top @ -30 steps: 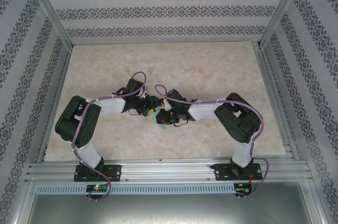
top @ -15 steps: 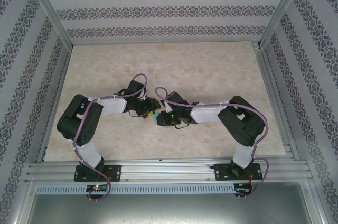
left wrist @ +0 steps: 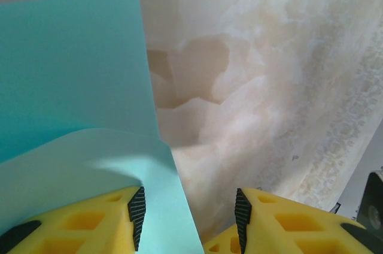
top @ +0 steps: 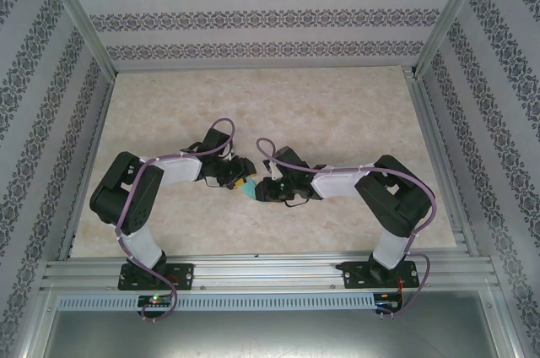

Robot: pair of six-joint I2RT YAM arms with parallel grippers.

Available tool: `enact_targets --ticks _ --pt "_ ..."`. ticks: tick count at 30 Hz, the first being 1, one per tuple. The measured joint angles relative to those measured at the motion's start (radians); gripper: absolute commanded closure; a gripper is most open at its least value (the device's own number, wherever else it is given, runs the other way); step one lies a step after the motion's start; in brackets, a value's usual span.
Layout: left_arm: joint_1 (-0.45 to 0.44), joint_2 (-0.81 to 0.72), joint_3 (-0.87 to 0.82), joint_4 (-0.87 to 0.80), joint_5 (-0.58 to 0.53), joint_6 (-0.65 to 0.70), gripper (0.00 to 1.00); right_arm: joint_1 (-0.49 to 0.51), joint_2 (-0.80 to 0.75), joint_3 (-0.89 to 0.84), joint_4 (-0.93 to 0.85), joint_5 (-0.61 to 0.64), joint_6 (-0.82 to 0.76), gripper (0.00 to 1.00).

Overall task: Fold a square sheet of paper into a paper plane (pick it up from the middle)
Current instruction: Fold the wing for the fifth time at the center of the table.

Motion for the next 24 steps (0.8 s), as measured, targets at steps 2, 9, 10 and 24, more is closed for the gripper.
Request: enact_targets --ticks 2,9,10,24 --pt "0.000 0.000 0.000 0.000 -0.001 0.000 0.52 0.002 -0.007 -0.010 -0.002 0.005 -0.019 0.73" --pt "0.000 -0.001 0.000 -0.003 -0.003 0.003 0.52 0.085 -0.087 -0.027 -0.019 0.160 -0.163 0.57" --pt "0.000 -0.001 0.000 -0.003 -0.003 0.004 0.52 0.104 -0.097 -0.027 -0.017 0.185 -0.196 0.57" --pt "0.000 -0.001 0.000 -0.006 -0.003 0.012 0.52 0.192 -0.100 -0.027 -0.027 0.366 -0.441 0.62"
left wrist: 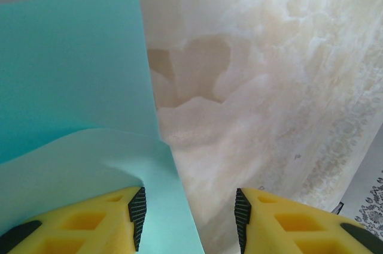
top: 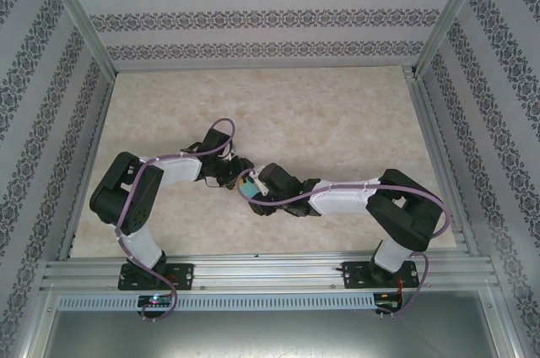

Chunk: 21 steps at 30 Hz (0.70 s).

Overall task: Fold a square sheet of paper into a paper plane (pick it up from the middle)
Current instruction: Fold the wing for the fifth time at the center of the table.

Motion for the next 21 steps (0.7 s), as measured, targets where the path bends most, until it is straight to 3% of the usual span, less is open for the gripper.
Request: enact_targets --ticks 8,16,21 --pt "0.000 -0.002 0.000 -0.005 -0.001 0.006 0.52 -0.013 0.000 -0.063 0.084 -0.053 0.035 0.71" --pt "0.000 -0.002 0.000 -0.008 0.000 0.006 0.52 -0.019 0.000 -0.124 0.163 -0.075 0.044 0.94" --pt "0.003 -0.002 0.000 -0.008 0.001 0.006 0.52 -0.014 0.000 -0.153 0.217 -0.069 0.011 0.93"
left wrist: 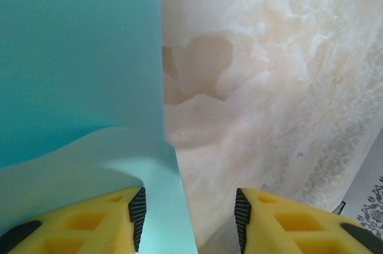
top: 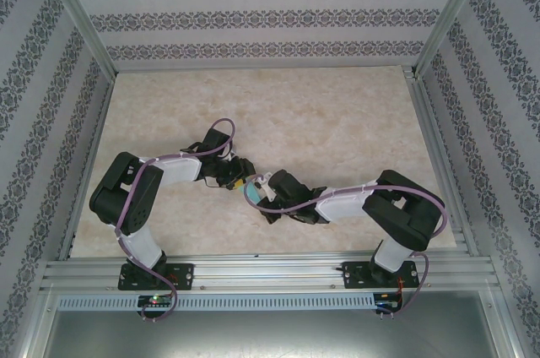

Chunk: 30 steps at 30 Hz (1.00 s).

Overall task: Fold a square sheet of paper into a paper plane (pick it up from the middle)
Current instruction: Fold the wing for the fifth time at the center of the table.

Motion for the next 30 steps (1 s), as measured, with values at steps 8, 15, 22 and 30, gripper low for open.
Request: enact_targets --ticks 8,15,22,30 --pt "0.016 0.000 -0.005 0.000 0.032 -0.001 0.52 0.080 0.000 -0.008 0.017 0.167 -0.119 0.95" --pt "0.032 -0.009 -0.045 0.053 0.077 -0.031 0.52 0.164 0.011 -0.011 0.024 0.349 -0.220 0.87" --pt "0.032 -0.026 -0.082 0.107 0.077 -0.045 0.52 0.161 -0.042 -0.016 -0.031 0.319 -0.177 0.67" --pt "0.037 -0.058 -0.126 0.140 0.067 -0.045 0.51 -0.014 -0.187 -0.005 -0.049 0.008 0.172 0.60"
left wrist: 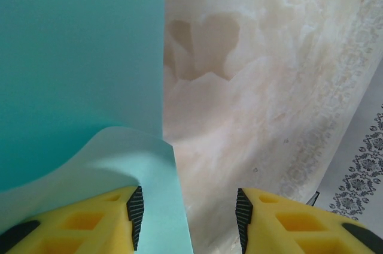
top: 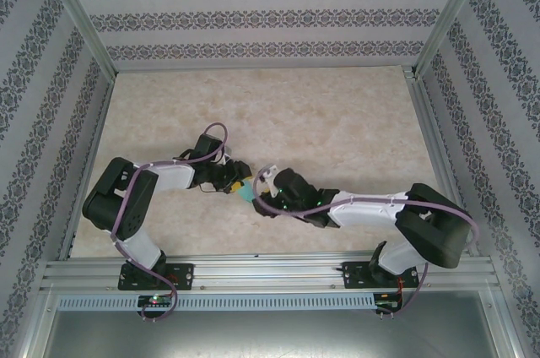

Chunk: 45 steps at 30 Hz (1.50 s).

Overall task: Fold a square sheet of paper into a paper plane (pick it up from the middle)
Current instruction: Fold the wing for the fifth time at the center of the table.

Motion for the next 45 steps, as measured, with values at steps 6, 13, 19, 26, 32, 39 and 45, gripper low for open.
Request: enact_targets --ticks 6,13,19,26,32,39,45 --pt "0.001 -0.013 -0.019 0.022 -0.002 0.000 0.51 -0.143 0.140 0.059 0.010 -0.235 0.290 0.62" --pt "0.001 -0.016 -0.025 0.030 -0.004 0.000 0.50 -0.146 0.223 0.149 -0.023 -0.354 0.421 0.67" --pt "0.001 -0.016 -0.025 0.030 -0.004 0.000 0.50 -0.146 0.275 0.177 -0.034 -0.393 0.438 0.68" --pt "0.001 -0.022 -0.031 0.034 -0.006 0.000 0.49 -0.146 0.307 0.188 -0.044 -0.400 0.441 0.75" --pt "0.001 -0.026 -0.033 0.034 -0.012 0.000 0.49 -0.146 0.331 0.201 -0.045 -0.411 0.450 0.78" --pt "0.001 -0.029 -0.034 0.033 -0.016 0.000 0.48 -0.146 0.305 0.201 -0.073 -0.389 0.444 0.71" --pt "0.001 -0.032 -0.037 0.033 -0.019 0.000 0.48 -0.146 0.253 0.200 -0.086 -0.354 0.436 0.68"
